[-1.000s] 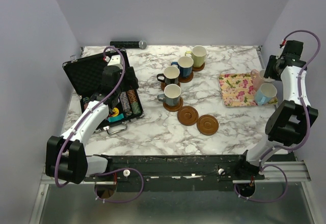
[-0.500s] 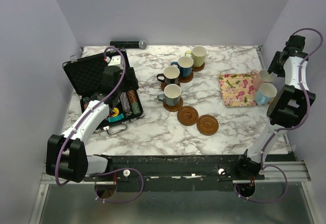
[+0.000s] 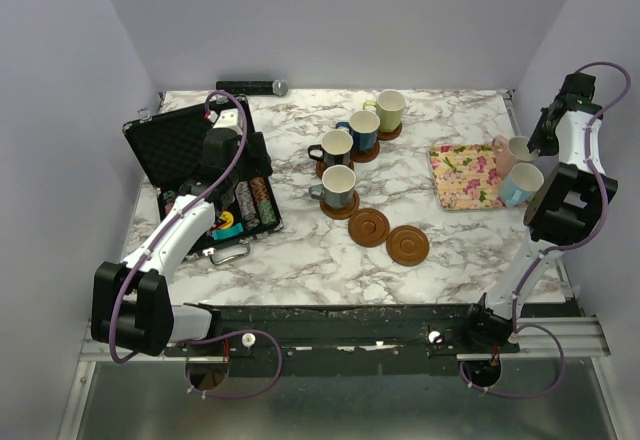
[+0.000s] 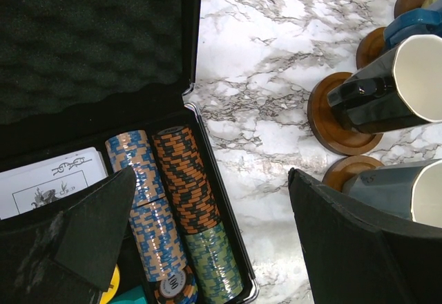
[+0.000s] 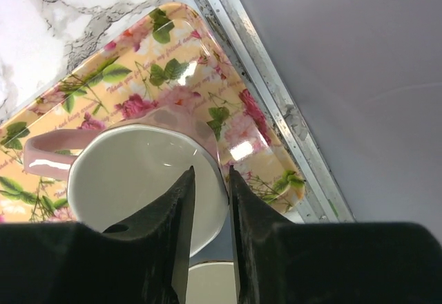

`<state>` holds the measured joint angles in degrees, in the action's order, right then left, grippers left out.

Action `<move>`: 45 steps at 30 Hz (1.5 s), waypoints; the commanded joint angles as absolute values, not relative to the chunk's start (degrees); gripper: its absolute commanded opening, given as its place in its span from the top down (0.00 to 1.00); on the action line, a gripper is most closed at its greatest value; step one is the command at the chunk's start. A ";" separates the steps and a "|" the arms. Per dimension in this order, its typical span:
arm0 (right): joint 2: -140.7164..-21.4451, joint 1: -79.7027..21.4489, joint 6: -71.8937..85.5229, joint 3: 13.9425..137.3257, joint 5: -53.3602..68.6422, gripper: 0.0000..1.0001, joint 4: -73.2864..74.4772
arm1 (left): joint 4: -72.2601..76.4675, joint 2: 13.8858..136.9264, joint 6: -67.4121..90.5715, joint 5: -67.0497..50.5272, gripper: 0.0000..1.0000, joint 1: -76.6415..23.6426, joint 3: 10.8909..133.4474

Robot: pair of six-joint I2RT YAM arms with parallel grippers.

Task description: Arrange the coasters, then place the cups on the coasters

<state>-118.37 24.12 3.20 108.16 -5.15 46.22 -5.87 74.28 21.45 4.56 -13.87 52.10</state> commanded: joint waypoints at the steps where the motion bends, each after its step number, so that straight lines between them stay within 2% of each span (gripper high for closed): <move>1: -119.27 24.52 3.61 106.70 -5.01 0.69 47.02 | -6.42 74.00 21.53 6.15 0.01 -13.62 53.44; 7: -119.79 24.52 2.82 106.00 -2.91 0.83 46.41 | -6.15 74.00 21.62 6.33 0.01 -13.54 53.44; 11: -119.71 24.43 0.88 105.82 -0.35 0.99 45.00 | -6.06 74.09 21.45 6.24 0.01 -13.62 53.79; 23: -110.40 23.12 -1.58 99.06 5.53 0.99 33.93 | -5.89 74.53 20.83 5.36 0.01 -13.54 55.72; 33: -105.47 20.22 -5.71 98.35 7.29 0.99 30.15 | -5.71 73.83 20.74 4.66 0.01 -13.62 55.90; 40: -101.78 18.81 -8.43 98.00 10.80 0.99 30.15 | -5.63 72.42 20.57 4.57 0.01 -13.54 55.02; 45: -99.06 16.44 -11.95 98.26 19.58 0.99 33.65 | -5.01 72.25 20.74 3.43 0.01 -13.54 54.41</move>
